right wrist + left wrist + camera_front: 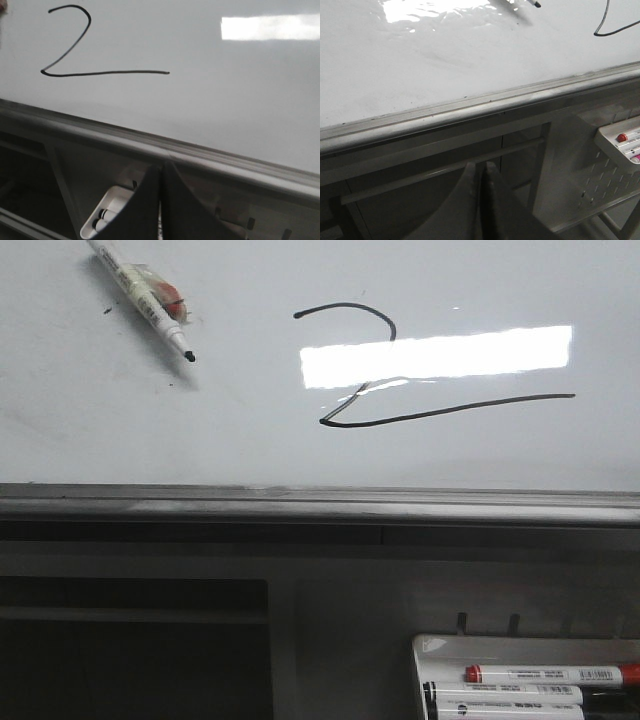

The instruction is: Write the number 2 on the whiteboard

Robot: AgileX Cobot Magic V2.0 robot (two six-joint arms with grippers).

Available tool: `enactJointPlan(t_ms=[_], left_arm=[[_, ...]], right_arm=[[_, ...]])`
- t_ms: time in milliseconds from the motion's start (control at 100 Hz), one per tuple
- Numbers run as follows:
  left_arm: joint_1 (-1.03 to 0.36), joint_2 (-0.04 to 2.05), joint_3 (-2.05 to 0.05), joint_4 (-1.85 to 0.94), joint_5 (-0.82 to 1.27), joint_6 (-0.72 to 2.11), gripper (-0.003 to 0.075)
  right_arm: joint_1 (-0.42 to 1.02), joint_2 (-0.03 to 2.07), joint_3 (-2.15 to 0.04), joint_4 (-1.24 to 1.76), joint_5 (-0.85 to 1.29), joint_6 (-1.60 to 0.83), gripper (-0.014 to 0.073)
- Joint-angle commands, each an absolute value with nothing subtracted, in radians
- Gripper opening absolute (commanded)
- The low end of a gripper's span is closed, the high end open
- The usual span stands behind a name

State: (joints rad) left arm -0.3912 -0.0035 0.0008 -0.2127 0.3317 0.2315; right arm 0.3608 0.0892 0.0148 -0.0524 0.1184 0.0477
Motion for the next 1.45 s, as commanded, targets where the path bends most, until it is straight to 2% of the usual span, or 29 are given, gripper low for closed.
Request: enactJointPlan(t_ms=[0,210,1440], left_arm=[[-0.389,-0.030,0.011,-0.228,0.275,0.224,-0.0020],[-0.389,-0.030,0.011,-0.228,0.275,0.224,-0.0020],[-0.389,-0.030,0.011,-0.228,0.275,0.224,-0.0020]], right_arm=[[0.351,0.068,0.039,-0.075,0.122,0.065,-0.0075],[0.334,-0.023,0.039,-0.075,0.304,0.065,-0.0075],[0.302,-0.029,0.039,-0.117,0.306,0.065,-0.0075]])
